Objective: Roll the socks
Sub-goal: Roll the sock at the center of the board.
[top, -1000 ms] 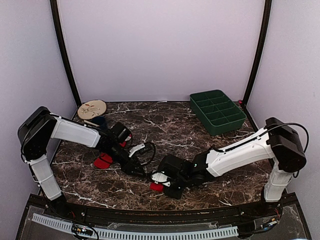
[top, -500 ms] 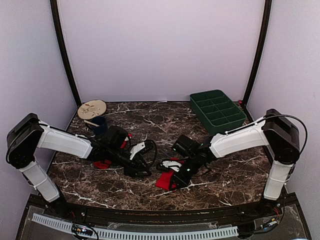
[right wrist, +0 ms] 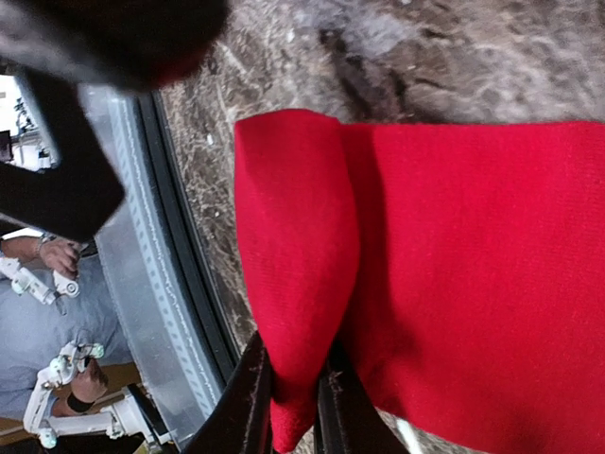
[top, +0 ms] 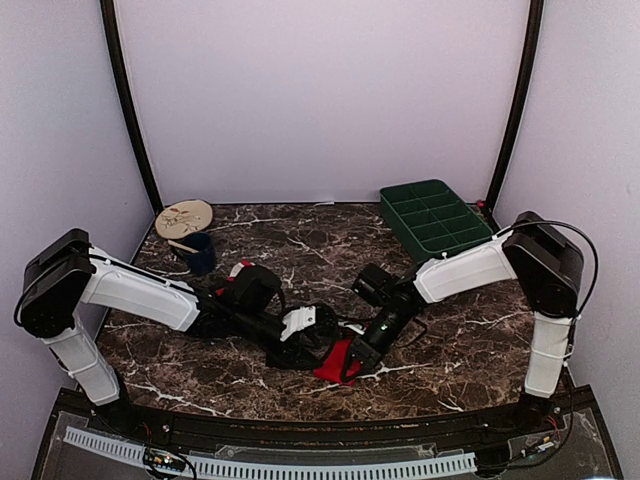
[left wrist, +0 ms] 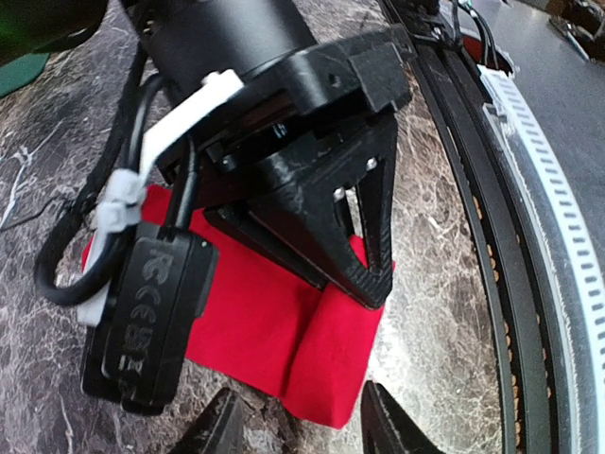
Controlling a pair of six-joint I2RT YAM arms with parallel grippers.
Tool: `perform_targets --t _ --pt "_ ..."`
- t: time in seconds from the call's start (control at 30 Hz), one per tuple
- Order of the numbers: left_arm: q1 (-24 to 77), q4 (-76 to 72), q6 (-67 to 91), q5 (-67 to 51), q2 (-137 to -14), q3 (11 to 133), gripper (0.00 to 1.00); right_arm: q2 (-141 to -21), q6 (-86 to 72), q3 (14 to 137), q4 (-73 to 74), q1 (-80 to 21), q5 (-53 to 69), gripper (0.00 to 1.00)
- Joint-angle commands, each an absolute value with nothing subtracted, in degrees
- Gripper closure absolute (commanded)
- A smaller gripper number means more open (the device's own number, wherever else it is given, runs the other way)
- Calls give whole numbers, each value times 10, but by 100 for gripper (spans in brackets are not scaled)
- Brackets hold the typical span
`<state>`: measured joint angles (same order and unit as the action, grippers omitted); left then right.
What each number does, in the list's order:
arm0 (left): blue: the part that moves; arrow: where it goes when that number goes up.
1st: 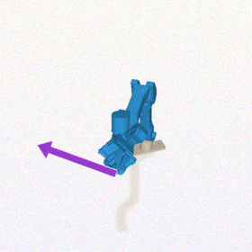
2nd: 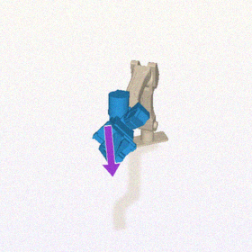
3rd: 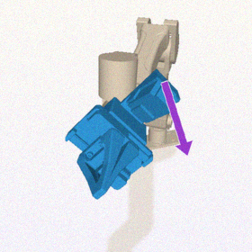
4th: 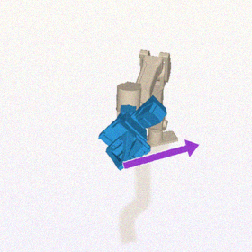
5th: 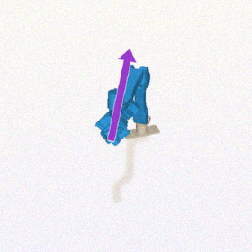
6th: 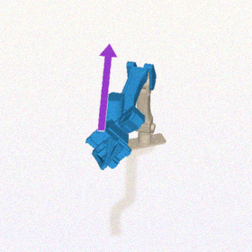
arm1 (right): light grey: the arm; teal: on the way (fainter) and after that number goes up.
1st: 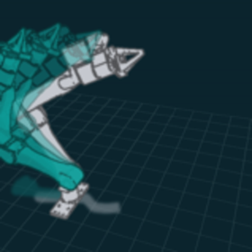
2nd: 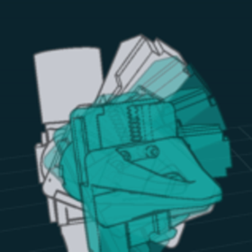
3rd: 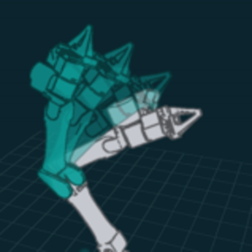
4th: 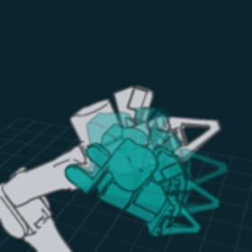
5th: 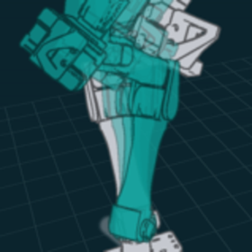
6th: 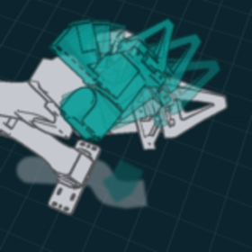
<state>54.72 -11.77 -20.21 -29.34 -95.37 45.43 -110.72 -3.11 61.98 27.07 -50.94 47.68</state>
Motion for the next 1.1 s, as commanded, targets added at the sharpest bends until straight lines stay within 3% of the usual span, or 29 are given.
perform_targets --t 0.0,0.37,0.9,1.07 --pt "556 -86 -270 -291 -965 472 55 -1124 -37 634 276 -509 520 87" --pt "576 -13 -356 -322 -997 504 55 -1138 -35 643 284 -510 533 88" --pt "594 6 -408 -264 -1047 538 56 -1136 -37 639 288 -509 541 89" --pt "597 4 -417 -245 -1058 546 61 -1138 -34 639 293 -509 543 89"
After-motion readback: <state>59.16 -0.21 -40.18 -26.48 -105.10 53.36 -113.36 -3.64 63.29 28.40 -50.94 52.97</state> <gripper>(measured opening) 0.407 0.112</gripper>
